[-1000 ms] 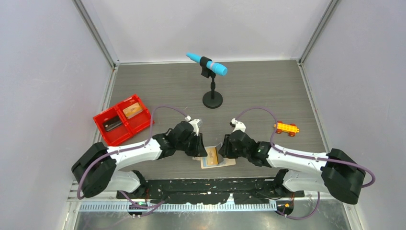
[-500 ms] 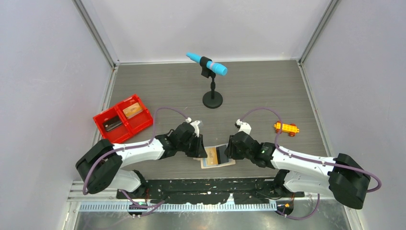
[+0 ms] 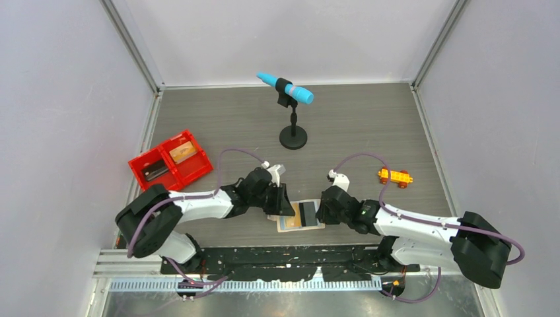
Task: Take the credit cards out of the card holder
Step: Open the card holder at the center of the board, then remove the credit card from the card holder.
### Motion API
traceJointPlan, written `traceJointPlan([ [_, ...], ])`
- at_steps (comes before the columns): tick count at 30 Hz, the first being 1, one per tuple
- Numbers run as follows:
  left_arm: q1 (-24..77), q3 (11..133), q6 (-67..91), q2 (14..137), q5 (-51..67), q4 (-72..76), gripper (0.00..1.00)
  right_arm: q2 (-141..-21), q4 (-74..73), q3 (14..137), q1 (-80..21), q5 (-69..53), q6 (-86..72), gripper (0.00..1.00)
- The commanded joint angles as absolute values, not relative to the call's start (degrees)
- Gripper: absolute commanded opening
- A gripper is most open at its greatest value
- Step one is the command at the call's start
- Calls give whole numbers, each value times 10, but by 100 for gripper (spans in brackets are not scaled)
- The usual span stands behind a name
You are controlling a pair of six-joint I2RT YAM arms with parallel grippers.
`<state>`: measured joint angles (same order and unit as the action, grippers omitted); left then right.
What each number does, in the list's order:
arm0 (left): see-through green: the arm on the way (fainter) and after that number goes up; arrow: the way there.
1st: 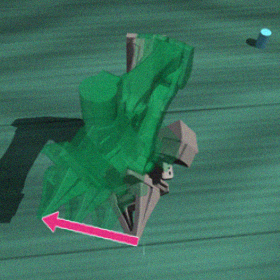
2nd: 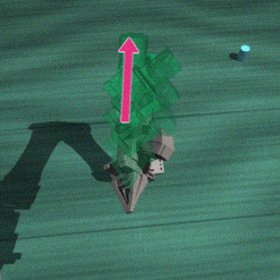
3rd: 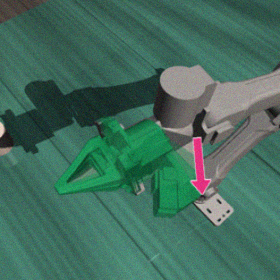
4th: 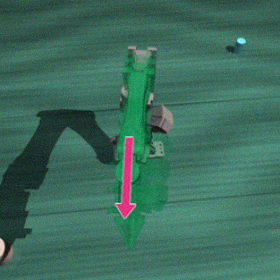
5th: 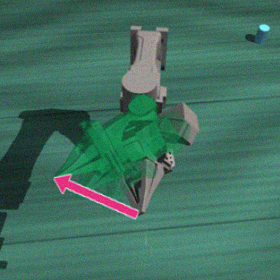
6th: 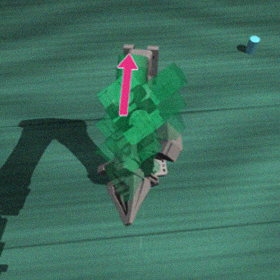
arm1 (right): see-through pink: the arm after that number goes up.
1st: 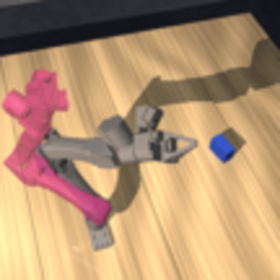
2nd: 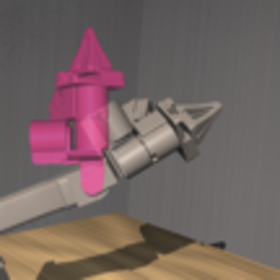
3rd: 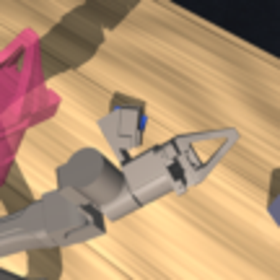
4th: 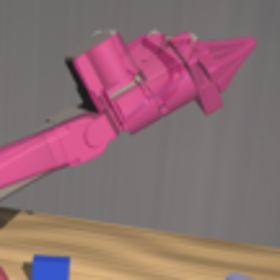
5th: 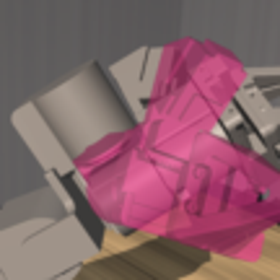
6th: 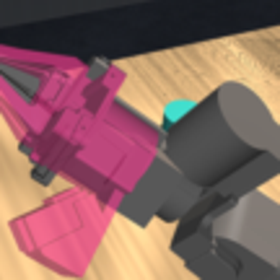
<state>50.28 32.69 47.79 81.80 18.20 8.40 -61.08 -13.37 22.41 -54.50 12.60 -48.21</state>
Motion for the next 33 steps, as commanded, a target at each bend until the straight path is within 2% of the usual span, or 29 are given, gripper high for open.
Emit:
traceJointPlan([
  [1,504,336,506,851,206,175,27,-603,-120,212,-543,141,-492,25],
  [19,504,351,516,924,157,235,32,-591,-108,192,-543,143,-500,21],
  [33,504,357,539,949,128,209,33,-595,-106,193,-543,142,-502,21],
])
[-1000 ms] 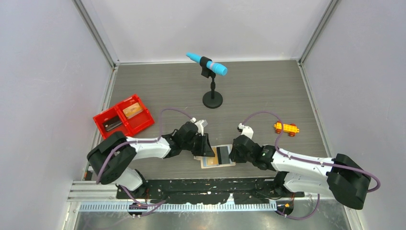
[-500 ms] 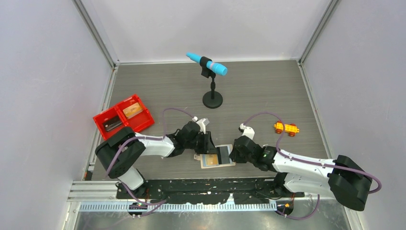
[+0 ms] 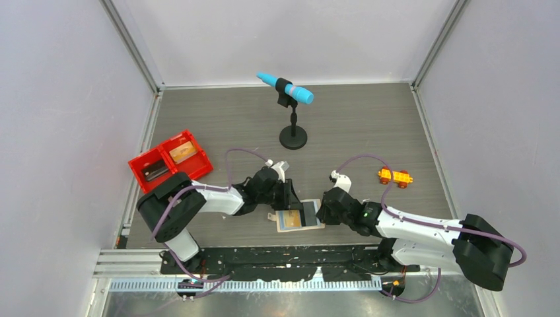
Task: Take the credit cards out of the card holder
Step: Remove the credit card from the card holder.
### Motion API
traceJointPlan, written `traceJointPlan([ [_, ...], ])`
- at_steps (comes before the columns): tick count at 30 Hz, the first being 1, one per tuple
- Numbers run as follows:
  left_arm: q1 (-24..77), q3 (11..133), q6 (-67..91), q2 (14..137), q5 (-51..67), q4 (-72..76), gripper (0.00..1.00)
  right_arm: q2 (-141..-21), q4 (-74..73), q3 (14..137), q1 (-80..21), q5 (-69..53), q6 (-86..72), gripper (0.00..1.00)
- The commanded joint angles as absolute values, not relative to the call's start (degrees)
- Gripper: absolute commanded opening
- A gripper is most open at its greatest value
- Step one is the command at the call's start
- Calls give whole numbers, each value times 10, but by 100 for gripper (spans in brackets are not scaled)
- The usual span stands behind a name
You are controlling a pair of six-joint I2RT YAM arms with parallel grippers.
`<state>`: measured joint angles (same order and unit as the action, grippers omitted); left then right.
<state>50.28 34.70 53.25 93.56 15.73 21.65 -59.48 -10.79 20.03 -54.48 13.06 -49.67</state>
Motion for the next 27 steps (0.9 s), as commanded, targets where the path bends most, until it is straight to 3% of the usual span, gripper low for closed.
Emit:
traceJointPlan([
  [1,504,357,542,949,130,210,33,-595,-105,194,-543,142,-501,21],
  [13,509,354,568,958,154,247,30,-602,-102,196,-543,141,-504,21],
  [22,509,354,576,936,173,262,2,-610,-102,202,-542,142,-504,21],
  [27,509,348,579,925,175,263,0,-612,-104,200,-542,144,-507,21],
])
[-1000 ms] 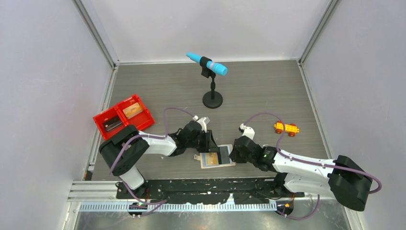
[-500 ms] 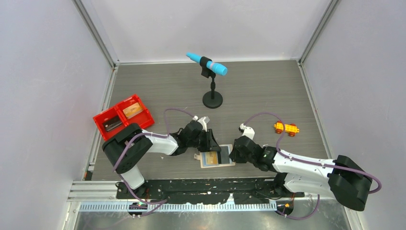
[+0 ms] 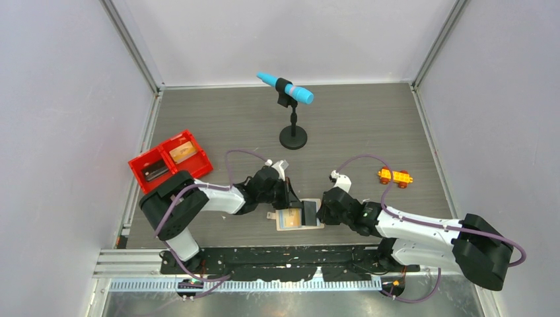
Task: Take the credit cards out of the card holder
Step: Remove the credit card from the card holder.
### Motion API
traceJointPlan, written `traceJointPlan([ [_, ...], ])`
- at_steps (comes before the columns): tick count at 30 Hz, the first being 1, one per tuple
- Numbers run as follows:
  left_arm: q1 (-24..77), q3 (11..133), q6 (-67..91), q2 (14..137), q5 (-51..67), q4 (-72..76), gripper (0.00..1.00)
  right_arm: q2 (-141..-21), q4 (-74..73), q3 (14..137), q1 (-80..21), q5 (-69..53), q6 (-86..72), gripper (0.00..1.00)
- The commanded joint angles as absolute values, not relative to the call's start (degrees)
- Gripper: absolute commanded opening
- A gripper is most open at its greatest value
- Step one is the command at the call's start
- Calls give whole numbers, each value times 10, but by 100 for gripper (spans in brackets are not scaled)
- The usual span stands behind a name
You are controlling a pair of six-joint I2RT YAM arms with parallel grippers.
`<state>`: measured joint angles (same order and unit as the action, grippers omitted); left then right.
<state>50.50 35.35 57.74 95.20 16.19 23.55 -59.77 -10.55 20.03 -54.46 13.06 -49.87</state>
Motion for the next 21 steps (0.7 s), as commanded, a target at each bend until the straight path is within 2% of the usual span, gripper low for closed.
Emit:
traceJointPlan([
  [1,508,348,578,923,174,258,0,-611,-104,199,-541,144,-507,21],
  [21,478,318,539,855,170,191,0,-605,-110,202,-529,140,-504,22],
])
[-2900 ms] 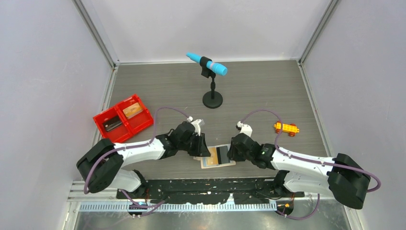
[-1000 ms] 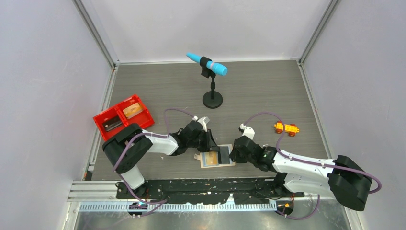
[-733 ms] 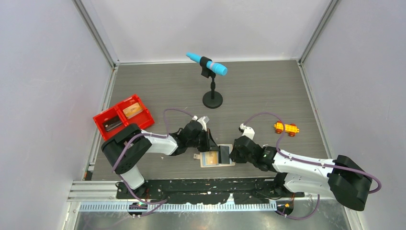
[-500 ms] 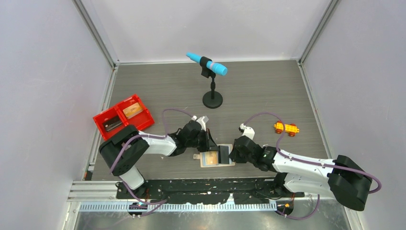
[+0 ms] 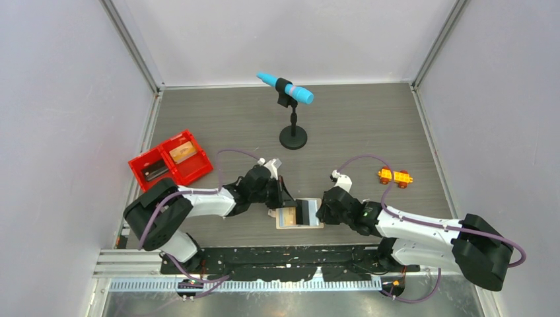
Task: Take the credit cards out of the card holder
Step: Remove the credit card from the card holder.
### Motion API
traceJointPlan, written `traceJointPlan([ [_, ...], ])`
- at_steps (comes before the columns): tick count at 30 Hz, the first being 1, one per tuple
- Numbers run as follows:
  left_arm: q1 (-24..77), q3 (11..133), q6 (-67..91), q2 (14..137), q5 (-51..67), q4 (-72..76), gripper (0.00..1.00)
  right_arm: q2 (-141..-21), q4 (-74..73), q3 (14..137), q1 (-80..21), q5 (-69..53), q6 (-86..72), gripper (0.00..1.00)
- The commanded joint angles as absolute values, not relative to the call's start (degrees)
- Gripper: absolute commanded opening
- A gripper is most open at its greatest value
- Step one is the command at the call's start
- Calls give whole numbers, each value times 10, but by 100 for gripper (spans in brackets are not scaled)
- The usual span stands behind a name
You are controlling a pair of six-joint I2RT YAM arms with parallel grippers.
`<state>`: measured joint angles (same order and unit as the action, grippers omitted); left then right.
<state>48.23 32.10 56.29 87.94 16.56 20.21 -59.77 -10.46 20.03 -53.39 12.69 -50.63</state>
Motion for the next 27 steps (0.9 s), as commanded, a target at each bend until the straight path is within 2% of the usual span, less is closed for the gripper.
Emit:
traceJointPlan([
  [1,477,317,539,855,171,192,0,-606,-110,204,-529,139,-504,23],
  [11,463,297,520,817,167,174,0,-587,-130,218,-528,139,-492,24],
  [27,460,296,470,739,161,125,0,-432,-72,218,-528,101,-387,38],
])
